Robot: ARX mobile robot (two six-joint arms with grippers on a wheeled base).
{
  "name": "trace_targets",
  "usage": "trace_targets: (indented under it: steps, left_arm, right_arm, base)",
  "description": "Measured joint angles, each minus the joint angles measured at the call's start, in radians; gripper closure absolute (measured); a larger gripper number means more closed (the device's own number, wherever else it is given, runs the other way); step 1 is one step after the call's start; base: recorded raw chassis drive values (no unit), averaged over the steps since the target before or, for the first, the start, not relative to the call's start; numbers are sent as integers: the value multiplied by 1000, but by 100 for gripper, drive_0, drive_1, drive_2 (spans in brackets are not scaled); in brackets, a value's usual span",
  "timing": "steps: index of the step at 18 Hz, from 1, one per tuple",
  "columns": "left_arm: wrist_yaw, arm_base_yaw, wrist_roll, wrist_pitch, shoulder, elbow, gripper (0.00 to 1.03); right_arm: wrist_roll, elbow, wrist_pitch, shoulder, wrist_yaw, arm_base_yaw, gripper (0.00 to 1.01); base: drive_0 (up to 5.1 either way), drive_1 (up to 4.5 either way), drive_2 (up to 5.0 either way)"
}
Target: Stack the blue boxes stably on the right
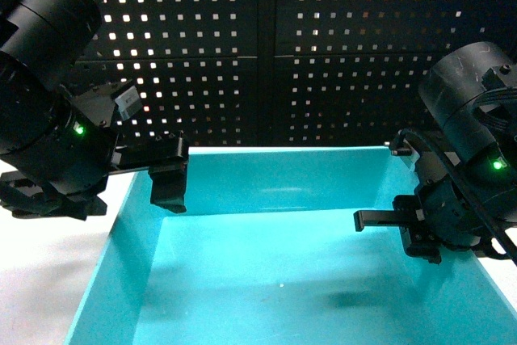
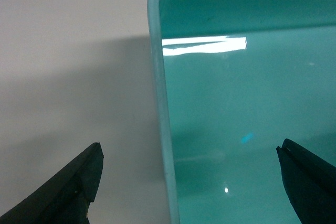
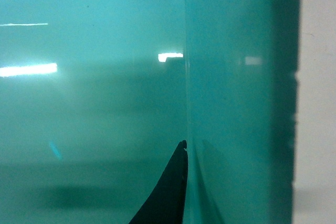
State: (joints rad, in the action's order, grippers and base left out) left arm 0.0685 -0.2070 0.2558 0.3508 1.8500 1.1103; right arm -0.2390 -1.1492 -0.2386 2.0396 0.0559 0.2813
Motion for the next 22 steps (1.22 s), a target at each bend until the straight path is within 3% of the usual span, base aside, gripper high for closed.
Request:
trace_targets:
  steps: [2,5,8,18,22]
  left_arm:
    - [-2,3,17,69,37,26,5]
    - [-14,13,51,76,67,68,5]
    - [-19,3,58,88,89,104,5]
    - [-43,-13,57,99,175,112,5]
    - [-47,-19,24,64,185,103,5]
  right_arm:
    - [0,0,0,0,0,0,93]
    - [0,0,0,0,0,0,93]
    - [0,0,0,0,0,0,93]
    - [0,0,0,0,0,0,93]
    - [0,0,0,0,0,0,93]
  base:
    - [0,0,0]
    - [0,0,0]
    - [0,0,0]
    - [0,0,0]
    - [0,0,0]
